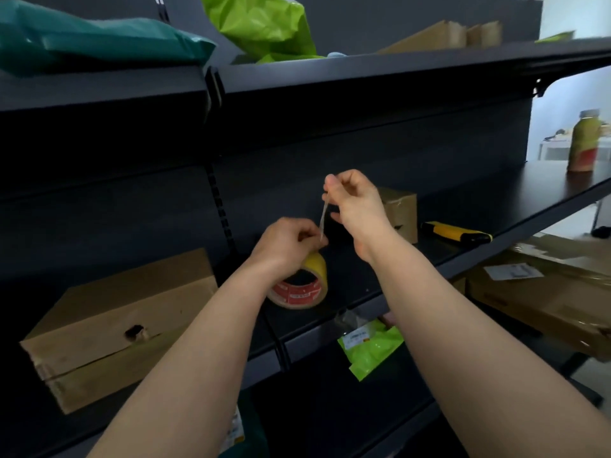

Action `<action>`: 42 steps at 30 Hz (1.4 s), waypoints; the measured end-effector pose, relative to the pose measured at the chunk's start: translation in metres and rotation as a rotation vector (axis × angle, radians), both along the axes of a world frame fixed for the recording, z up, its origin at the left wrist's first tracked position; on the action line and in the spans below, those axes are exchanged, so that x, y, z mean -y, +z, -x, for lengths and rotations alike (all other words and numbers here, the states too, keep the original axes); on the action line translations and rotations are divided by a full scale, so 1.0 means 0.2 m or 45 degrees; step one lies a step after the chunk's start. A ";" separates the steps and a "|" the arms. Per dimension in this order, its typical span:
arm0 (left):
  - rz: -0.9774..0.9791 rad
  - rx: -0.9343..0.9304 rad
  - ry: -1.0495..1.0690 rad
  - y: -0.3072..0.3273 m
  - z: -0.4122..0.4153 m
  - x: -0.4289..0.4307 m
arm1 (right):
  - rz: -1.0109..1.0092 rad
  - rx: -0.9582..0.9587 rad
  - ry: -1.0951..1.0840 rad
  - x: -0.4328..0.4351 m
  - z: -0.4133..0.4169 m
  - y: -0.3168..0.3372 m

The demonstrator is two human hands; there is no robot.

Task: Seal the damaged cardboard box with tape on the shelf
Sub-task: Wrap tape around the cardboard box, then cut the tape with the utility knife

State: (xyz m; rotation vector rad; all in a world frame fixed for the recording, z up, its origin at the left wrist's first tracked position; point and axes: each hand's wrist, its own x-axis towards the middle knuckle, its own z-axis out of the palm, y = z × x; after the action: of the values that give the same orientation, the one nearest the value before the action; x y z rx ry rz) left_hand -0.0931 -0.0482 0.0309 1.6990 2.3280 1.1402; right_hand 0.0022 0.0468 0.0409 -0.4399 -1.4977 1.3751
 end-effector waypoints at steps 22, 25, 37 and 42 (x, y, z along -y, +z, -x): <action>-0.264 0.223 0.238 -0.09 -0.08 -0.44 | -0.662 1.010 -0.667 -0.74 -0.35 -0.12; -0.282 0.162 0.317 -0.10 -0.09 -0.49 | -0.587 1.620 -0.586 -0.89 -0.41 -0.23; -0.352 -0.108 0.551 -0.11 -0.12 -0.51 | -0.373 1.696 -0.463 -1.06 -0.58 -0.31; -0.417 -0.027 0.535 -0.12 -0.15 -0.50 | -0.432 1.098 -0.485 -0.93 -0.74 -0.34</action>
State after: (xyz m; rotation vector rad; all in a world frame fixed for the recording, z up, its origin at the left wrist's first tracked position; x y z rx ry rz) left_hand -0.0639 0.0517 0.0067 1.3265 2.7174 1.6571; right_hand 0.1510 0.2320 -0.0269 -1.1212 -2.1363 0.6079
